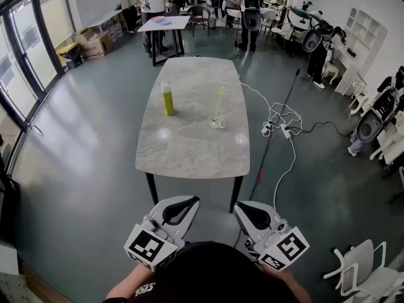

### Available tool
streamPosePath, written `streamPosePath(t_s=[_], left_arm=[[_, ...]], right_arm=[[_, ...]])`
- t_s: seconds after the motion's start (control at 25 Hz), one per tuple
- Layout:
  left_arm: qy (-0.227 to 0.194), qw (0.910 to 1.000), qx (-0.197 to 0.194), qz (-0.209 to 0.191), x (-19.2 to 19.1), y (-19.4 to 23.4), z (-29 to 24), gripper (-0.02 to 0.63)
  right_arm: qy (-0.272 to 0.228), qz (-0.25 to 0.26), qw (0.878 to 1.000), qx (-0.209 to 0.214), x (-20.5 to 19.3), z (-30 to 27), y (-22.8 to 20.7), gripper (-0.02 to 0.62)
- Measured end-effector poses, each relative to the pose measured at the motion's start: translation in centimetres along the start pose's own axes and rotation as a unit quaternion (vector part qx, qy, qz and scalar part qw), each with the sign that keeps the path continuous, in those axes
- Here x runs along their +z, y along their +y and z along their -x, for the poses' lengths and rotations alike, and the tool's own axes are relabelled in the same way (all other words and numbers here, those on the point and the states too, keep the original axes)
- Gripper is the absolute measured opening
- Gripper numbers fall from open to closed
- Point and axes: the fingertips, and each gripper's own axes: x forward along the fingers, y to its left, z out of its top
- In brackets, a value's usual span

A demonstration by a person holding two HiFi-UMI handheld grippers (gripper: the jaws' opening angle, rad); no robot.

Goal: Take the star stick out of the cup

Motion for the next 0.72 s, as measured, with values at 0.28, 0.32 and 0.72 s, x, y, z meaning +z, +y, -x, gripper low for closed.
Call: streamPosePath(t_s=[0.28,0.32,0.72], left_arm=[[-0.002,1.0,-0.001,-0.002,-0.1,0.3,0.6,0.002],[-0.006,1.0,-0.002,-0.004,-0.1,0.5,0.7,0.002],[0.003,1.0,-0.004,0.001,-0.3,1.9,2.6,0.002]], right_arm=[[-0.001,-0.007,1.0,0.001,0.0,-0.4,0.6,0.011],[-0.001,-0.008,1.0,0.001,0.0,-0.6,0.6,0.011],[-0.011,-0.046,0.999,0.028,-0.4,-2.9,2.8,0.014]])
